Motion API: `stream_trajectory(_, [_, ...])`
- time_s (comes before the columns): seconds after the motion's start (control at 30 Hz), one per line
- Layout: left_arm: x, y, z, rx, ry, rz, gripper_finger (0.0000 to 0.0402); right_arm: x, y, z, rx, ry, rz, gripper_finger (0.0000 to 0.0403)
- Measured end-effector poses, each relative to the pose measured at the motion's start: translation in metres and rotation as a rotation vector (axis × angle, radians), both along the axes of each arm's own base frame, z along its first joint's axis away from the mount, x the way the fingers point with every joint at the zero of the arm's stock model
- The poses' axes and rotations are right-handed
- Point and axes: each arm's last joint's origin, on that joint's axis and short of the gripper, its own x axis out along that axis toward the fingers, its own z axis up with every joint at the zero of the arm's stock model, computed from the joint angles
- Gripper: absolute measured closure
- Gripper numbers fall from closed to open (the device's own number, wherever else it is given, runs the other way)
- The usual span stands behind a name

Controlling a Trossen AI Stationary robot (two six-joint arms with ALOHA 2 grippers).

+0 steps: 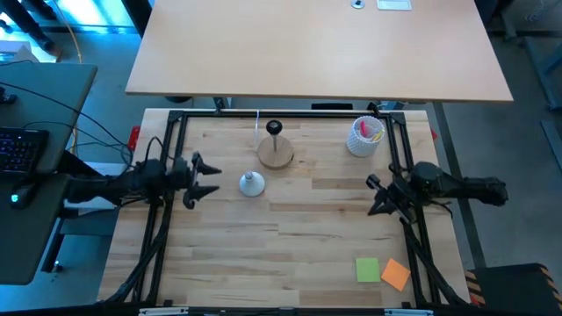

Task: Screw lightbulb
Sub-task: Return to Home Position

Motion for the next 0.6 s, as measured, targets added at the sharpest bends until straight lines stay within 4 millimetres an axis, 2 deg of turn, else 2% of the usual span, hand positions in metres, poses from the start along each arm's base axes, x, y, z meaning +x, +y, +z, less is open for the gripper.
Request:
stream_trajectory(0.17, [0.0001, -0.0068, 0.0000, 0.000, 0.000, -0.072, 0.0126, -0.0014, 0.0071, -0.0001, 0.000, 0.000, 0.078, 0.0402])
stream_trajectory(0.5, [0.0003, -0.0057, -0.0001, 0.000, 0.002, -0.059, 0.0126, -0.0015, 0.0096, -0.0008, -0.001, 0.008, 0.105, 0.0402])
stream_trajectory(0.6, [0.0003, -0.0057, -0.0001, 0.000, 0.002, -0.059, 0.0126, -0.0013, 0.0091, -0.0006, -0.123, -0.087, 0.084, 0.0402])
